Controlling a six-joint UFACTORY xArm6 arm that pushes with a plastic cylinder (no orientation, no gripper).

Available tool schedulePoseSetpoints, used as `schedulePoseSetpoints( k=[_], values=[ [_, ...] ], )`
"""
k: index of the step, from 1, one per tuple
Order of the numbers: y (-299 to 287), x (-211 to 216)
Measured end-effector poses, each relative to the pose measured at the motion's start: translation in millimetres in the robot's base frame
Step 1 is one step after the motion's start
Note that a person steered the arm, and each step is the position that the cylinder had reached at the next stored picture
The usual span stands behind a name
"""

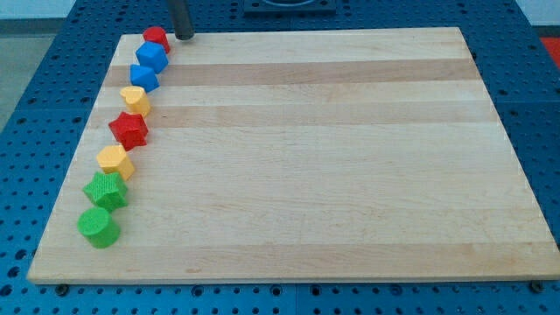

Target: Move your arm to the bottom left

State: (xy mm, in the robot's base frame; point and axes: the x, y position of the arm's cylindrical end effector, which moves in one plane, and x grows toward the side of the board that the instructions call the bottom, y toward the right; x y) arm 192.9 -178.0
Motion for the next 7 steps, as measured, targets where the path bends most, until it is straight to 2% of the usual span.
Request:
schedulePoseSetpoints(
  k=[1, 2, 6, 7],
  values=[
    [60.7, 6.4],
    [102.1, 50.5],
    [113.4, 333.7],
    [113.4, 415.2]
  ],
)
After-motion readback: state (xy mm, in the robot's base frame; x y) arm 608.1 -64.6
